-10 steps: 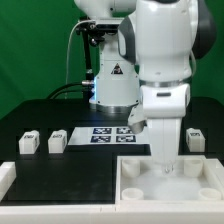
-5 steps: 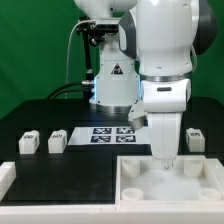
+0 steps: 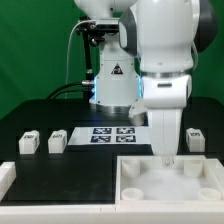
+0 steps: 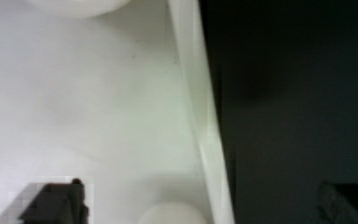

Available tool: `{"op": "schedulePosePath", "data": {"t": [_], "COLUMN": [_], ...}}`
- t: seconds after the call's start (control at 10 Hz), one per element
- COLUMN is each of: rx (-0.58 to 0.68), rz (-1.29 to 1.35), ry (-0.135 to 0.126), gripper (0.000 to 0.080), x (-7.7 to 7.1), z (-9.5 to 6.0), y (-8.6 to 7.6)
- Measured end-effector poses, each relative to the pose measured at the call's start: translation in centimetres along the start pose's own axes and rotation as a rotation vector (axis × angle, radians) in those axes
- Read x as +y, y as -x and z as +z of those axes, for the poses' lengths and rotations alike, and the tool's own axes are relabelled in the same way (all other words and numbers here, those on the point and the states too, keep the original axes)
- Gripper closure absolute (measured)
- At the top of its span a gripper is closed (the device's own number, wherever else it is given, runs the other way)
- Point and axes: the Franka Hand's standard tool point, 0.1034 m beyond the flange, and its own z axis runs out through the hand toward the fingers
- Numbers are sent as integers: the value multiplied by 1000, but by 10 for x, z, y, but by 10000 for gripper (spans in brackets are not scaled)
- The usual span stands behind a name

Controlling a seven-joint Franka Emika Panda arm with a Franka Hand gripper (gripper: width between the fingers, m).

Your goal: Assemble one leg

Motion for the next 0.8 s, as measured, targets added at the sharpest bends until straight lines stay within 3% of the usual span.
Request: {"op": "schedulePosePath", "data": {"t": [0.1, 0.3, 0.6, 0.8], "rx": [2, 7, 16, 20], "rz": [47, 204, 416, 540], "ry": [18, 30, 17, 14], "gripper": [150, 150, 150, 150], "x": [-5, -16, -33, -33], "z": [-13, -19, -13, -13], "y": [-9, -27, -54, -53]}}
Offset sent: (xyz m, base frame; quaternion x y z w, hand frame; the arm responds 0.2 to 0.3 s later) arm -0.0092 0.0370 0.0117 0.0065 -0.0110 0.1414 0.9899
